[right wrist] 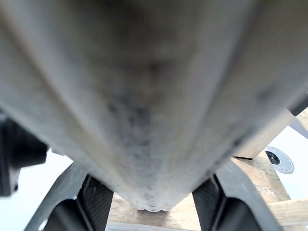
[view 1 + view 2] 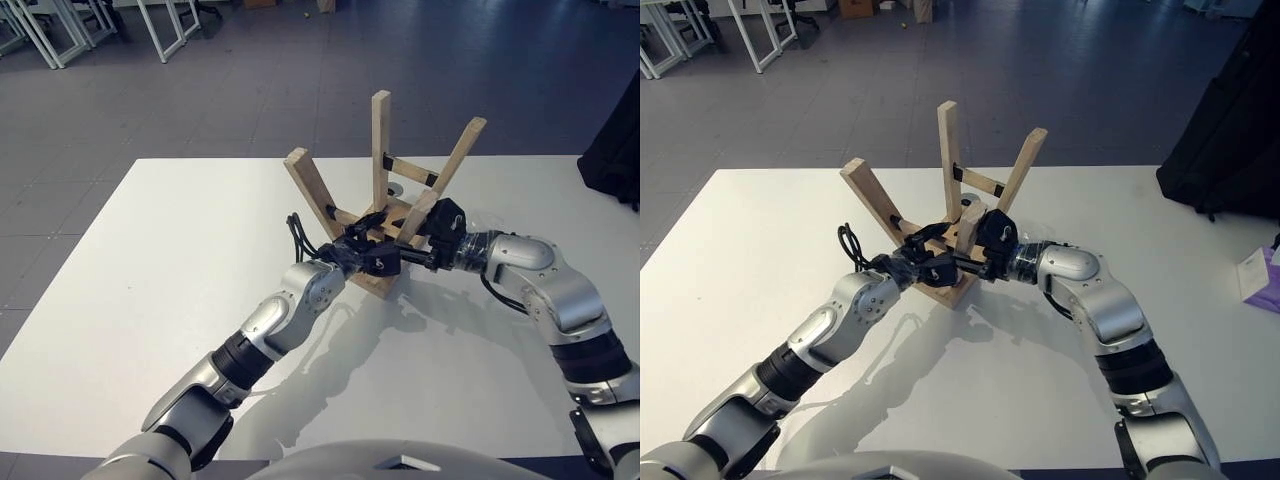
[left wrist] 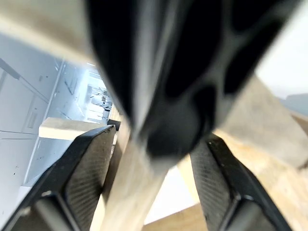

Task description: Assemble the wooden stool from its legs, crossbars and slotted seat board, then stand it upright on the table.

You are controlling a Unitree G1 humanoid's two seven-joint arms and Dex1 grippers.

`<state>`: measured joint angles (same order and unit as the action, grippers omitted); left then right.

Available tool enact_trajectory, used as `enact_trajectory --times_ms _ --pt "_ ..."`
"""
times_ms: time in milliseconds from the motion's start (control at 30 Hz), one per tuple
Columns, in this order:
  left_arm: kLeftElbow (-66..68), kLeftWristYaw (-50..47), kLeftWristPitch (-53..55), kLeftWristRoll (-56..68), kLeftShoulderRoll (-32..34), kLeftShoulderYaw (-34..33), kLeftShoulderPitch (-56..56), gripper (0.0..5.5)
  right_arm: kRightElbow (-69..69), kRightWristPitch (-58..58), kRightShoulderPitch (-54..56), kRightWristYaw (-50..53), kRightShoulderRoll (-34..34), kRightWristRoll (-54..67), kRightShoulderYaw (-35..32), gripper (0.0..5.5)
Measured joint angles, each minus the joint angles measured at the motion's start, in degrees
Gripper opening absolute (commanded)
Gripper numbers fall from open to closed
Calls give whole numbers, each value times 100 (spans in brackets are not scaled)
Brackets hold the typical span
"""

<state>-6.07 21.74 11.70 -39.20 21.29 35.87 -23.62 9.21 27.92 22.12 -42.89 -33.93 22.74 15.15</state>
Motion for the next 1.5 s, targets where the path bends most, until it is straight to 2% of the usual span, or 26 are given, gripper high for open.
enact_trajectory --times_ms 233,333,400,500,600,700,767,833,933,1033,1100,1267,1433,1500 --pt "-1139 1137 768 29 546 -551 229 270 -213 -3 139 -156 -101 115 8 202" --pt "-2302 2463 1771 485 1035 -1164 285 270 -275 -155 100 -384 -323 205 7 202" --pt "-2975 3390 2708 1238 1209 -1638 232 270 -405 -493 -21 -595 -454 283 -27 202" --pt "-3770 4599 4519 2962 1119 -2821 -436 270 -694 -1219 -261 -1241 -731 487 -155 202" --pt "-3950 5094 6148 4429 529 -4390 -1555 270 -1150 -1945 -342 -2095 -941 665 -212 202" --pt "-3452 4684 6938 4914 277 -5885 -2656 270 -1642 -2426 -243 -2746 -993 713 -219 202" --pt "-2991 3968 6940 4867 265 -6469 -3032 270 -1901 -2558 -108 -2981 -978 716 -203 202" --pt "-2513 3058 6606 4459 371 -6457 -2866 270 -2030 -2582 -13 -3085 -951 716 -182 202" --pt "-2025 1720 5785 3684 350 -5938 -1458 270 -2063 -2520 45 -3098 -937 720 -159 202" --pt "-2019 577 5325 3414 -827 -5371 336 270 -1963 -2324 58 -3040 -941 728 -164 202" --pt "-1997 38 4867 3390 -1527 -4886 1155 270 -1870 -2227 43 -2972 -935 728 -160 202" --pt "-1962 -226 3931 3828 -2452 -3595 1722 270 -1852 -2199 44 -2907 -895 715 -132 202" --pt "-2042 -370 3824 3833 -2397 -3287 1808 270 -1779 -2200 19 -2890 -918 723 -206 202" --pt "-2168 -298 3849 3834 -2092 -3053 1924 270 -1776 -2202 18 -2913 -927 723 -233 202"
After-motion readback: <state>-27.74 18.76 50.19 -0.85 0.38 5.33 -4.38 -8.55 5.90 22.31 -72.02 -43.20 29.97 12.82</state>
